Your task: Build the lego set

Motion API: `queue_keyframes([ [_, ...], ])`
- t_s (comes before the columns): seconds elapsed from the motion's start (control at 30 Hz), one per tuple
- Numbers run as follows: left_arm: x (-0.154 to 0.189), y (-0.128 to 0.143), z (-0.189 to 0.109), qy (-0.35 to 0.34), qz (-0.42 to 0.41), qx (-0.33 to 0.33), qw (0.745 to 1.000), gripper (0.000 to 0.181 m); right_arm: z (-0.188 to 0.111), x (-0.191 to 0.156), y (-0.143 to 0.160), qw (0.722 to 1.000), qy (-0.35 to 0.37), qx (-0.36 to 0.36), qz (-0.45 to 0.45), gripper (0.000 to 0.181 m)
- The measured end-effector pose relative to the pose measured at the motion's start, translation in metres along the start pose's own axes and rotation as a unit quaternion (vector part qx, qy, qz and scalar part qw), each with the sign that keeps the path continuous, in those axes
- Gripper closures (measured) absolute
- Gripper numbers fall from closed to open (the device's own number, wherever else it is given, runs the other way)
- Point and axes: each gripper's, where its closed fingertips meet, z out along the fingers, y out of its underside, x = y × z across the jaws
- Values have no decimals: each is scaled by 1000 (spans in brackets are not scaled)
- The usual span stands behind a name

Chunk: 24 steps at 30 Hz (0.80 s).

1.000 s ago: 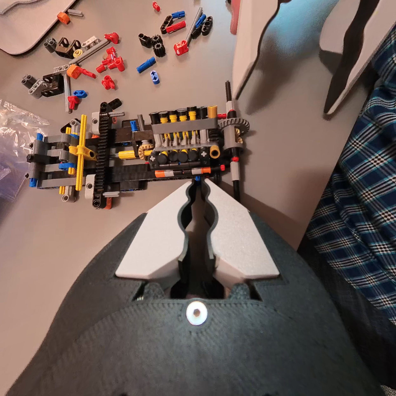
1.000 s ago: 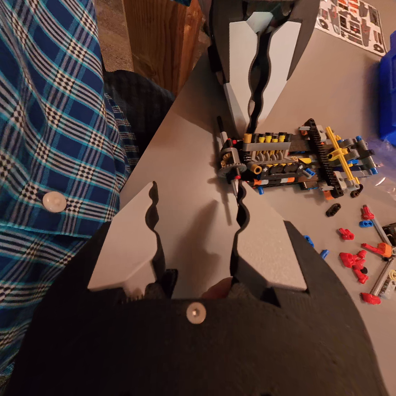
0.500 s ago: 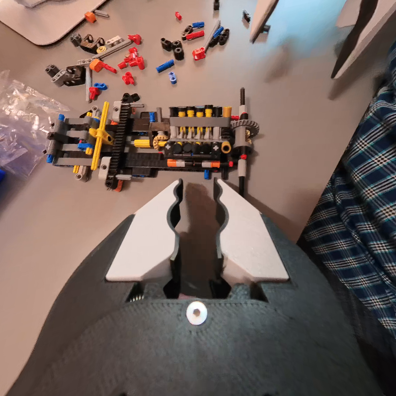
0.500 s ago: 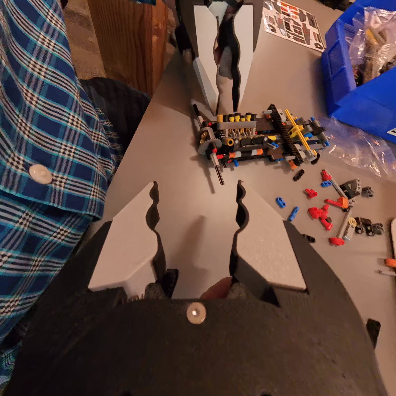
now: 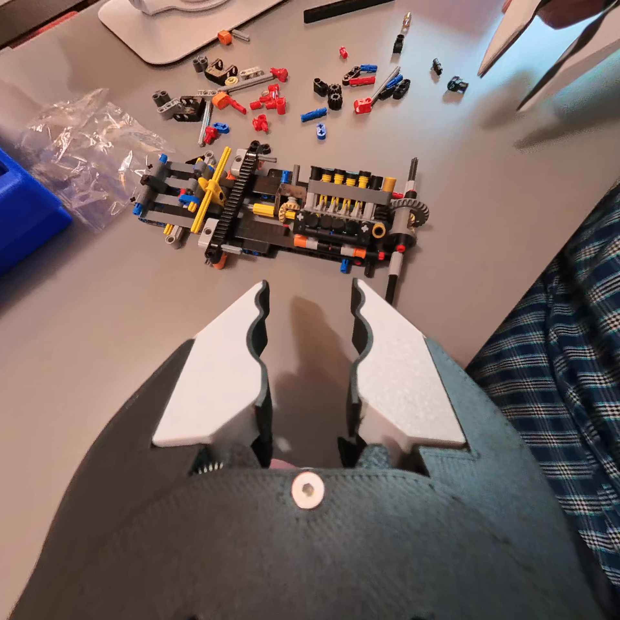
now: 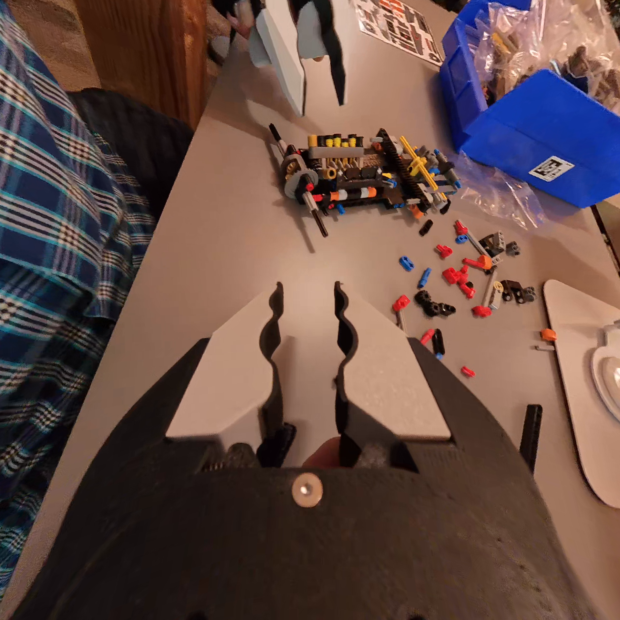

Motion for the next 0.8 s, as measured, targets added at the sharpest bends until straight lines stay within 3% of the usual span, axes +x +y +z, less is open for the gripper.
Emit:
queue_keyframes([
  [0.03, 1, 1, 0, -4, -2, 0, 1000, 135, -2, 2, 2, 1000, 7, 0, 2, 155],
  [0.6, 16, 7, -7, -39, -33, 3, 999, 130, -45, 34, 32, 995, 93, 25, 30, 157],
  [0.73, 13, -7, -16, -67, -26, 23, 997, 133, -55, 42, 39, 993, 112, 25, 29, 157],
  [0.8, 10, -29, -20, -84, -1, 44, 995, 137, -60, 46, 41, 991, 127, 23, 23, 156],
])
